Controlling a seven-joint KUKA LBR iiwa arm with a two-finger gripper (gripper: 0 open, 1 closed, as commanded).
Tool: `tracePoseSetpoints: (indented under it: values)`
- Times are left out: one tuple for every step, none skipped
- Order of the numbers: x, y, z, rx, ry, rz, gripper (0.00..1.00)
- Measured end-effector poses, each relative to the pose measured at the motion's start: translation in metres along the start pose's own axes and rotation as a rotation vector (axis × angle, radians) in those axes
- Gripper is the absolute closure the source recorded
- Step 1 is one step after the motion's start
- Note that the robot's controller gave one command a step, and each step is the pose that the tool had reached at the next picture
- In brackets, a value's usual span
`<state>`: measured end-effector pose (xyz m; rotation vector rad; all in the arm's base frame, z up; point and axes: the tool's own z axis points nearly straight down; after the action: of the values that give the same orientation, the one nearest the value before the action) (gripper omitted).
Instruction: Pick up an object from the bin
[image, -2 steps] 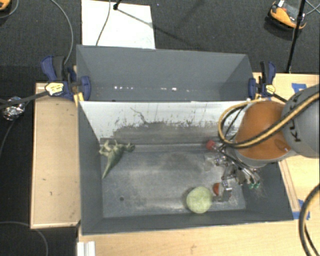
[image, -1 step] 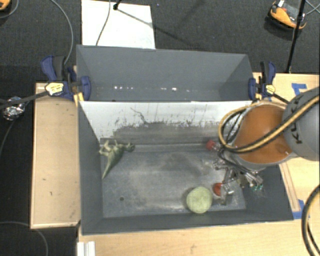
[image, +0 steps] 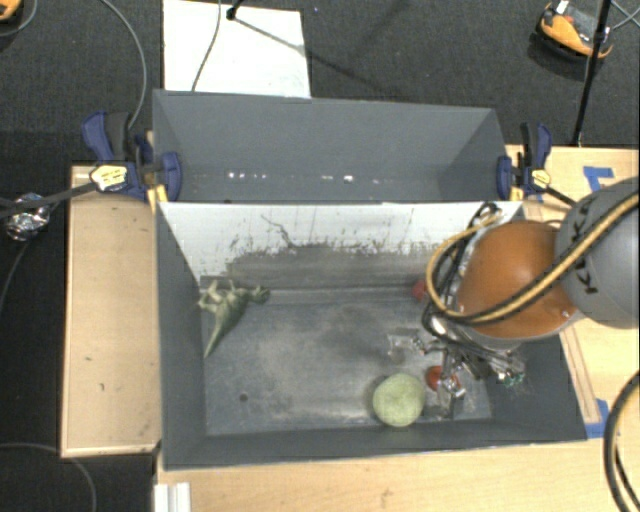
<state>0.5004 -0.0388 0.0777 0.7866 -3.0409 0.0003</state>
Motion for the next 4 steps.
tracePoseSetpoints:
  values:
    - [-0.008, 0.026, 0.003, 0.0, 0.0, 0.016, 0.0]
    - [-0.02, 0.068, -0.001, -0.002, 0.002, -0.3, 1.0]
    - [-0.02, 0.068, -0.001, -0.002, 0.002, -0.301, 1.0]
    - [-0.019, 0.062, 0.003, -0.003, 0.003, -0.294, 1.0]
